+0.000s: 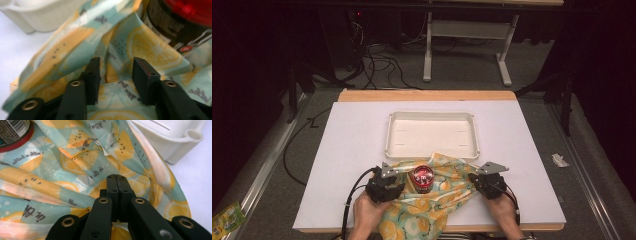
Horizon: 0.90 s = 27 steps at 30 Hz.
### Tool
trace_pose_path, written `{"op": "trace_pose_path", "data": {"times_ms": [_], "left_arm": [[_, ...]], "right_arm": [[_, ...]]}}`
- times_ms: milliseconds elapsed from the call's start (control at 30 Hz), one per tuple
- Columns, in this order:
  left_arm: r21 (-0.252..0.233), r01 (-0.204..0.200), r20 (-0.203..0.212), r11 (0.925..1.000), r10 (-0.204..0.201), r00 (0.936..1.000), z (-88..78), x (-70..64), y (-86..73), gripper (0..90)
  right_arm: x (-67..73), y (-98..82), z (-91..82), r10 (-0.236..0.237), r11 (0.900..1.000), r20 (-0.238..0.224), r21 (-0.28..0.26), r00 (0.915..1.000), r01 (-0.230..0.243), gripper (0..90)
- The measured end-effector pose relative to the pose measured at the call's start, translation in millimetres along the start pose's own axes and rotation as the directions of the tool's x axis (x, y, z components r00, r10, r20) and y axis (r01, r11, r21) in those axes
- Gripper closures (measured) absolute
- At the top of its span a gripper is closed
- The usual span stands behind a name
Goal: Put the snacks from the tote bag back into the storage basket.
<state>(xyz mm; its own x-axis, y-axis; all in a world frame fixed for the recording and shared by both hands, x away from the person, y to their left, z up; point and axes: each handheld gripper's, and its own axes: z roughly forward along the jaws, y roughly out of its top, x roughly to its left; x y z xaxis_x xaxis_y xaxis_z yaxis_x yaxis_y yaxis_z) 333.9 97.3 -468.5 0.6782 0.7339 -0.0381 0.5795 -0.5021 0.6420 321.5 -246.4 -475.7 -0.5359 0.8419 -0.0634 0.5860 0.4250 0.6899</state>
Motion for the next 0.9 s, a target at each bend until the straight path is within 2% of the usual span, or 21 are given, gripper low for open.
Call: {"op": "trace_pose_path", "data": {"times_ms": [133,200,300,400,467,500,567,600,700,733,900], "left_arm": [[0.004,-0.037,-0.016,0.9993,0.037,0.9992,-0.9,-1.5,-0.7,70.4],[0.010,-0.063,-0.014,0.9980,0.063,0.9979,-1.2,-4.3,-0.6,80.0],[0.032,-0.095,-0.027,0.9950,0.096,0.9950,-0.9,-8.6,1.7,89.5],[0.035,-0.103,-0.026,0.9941,0.104,0.9943,-1.2,-8.1,2.1,90.0],[0.031,-0.107,-0.048,0.9938,0.108,0.9930,-3.1,-7.3,0.2,90.0],[0.027,-0.106,-0.061,0.9940,0.108,0.9923,-4.7,-5.6,-1.4,90.0],[0.018,-0.092,-0.061,0.9956,0.093,0.9939,-7.1,-2.8,-3.4,90.0],[-0.001,-0.069,-0.070,0.9976,0.069,0.9952,-12.8,3.0,-6.8,90.0],[-0.007,-0.057,-0.086,0.9984,0.056,0.9948,-17.7,8.7,-9.2,90.0],[-0.008,-0.046,-0.105,0.9989,0.045,0.9935,-20.5,14.5,-11.3,90.0],[-0.018,-0.012,-0.140,0.9998,0.010,0.9901,-16.0,30.5,-16.7,90.0]], "right_arm": [[0.0,0.4,-0.1,-0.004,1.000,-0.001,0.004,1.0000,0.004,90.0],[0.3,0.7,-0.1,-0.005,1.000,-0.002,0.007,1.0000,0.005,90.0],[0.5,0.8,0.0,-0.008,1.000,-0.001,0.007,1.0000,0.008,90.0],[0.8,0.7,0.0,-0.011,1.000,0.005,0.005,0.9999,0.011,90.0],[0.9,0.6,0.0,-0.010,1.000,0.004,0.005,0.9999,0.010,90.0],[0.8,0.5,0.0,-0.010,1.000,0.004,0.005,0.9999,0.010,90.0],[0.9,0.4,0.0,-0.008,1.000,0.003,0.003,1.0000,0.008,90.0],[0.8,0.3,-0.1,-0.009,1.000,0.003,0.004,1.0000,0.009,90.0],[0.6,0.3,0.1,-0.008,1.000,0.000,0.003,1.0000,0.008,90.0],[0.4,0.3,0.2,-0.009,1.000,-0.001,0.001,1.0000,0.009,90.0],[-1.2,0.4,0.1,-0.003,1.000,-0.010,0.004,0.9999,0.003,90.0]]}}
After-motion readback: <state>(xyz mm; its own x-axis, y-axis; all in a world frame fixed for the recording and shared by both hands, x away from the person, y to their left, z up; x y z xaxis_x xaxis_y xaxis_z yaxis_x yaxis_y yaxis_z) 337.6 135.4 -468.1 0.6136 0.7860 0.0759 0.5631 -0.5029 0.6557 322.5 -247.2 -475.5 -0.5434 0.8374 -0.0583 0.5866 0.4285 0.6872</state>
